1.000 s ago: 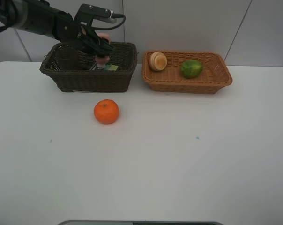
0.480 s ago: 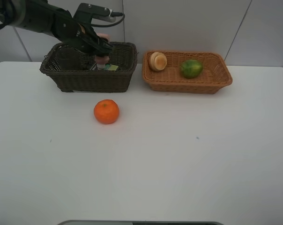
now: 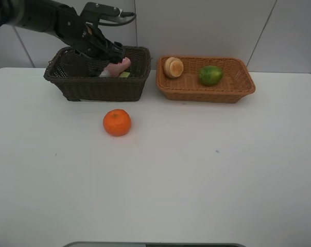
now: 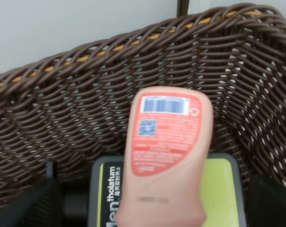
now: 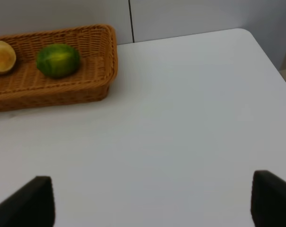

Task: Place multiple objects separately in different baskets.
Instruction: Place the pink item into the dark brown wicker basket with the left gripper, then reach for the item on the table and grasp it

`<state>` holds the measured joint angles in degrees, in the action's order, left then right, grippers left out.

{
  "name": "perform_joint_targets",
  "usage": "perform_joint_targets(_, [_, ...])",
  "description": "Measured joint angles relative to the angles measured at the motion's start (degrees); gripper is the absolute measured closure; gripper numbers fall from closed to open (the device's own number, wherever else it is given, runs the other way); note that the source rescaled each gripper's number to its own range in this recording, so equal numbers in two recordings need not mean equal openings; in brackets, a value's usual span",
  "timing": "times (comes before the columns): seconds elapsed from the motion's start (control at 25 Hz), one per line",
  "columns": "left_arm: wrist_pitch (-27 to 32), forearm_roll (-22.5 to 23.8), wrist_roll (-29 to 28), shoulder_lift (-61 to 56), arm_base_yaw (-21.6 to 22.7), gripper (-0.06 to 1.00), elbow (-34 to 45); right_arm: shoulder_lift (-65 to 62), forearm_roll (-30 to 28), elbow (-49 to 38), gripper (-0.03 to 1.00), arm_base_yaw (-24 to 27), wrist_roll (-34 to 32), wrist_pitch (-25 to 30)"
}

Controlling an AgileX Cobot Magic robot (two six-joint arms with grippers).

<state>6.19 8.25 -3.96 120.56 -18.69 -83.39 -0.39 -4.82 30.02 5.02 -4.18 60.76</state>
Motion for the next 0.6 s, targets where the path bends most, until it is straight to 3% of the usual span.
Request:
perform_joint_targets(0.2, [7.7, -2.5, 0.0, -4.2, 0.0, -0.06, -0.2, 0.0, 0.0, 0.0, 0.22, 0.0, 0.0, 0.0])
perform_joint_targets(0.6, [39.2, -14.3, 7.0, -7.6, 0.0, -0.06, -0.3, 0.0, 0.0, 0.0, 0.22, 0.0, 0.0, 0.0])
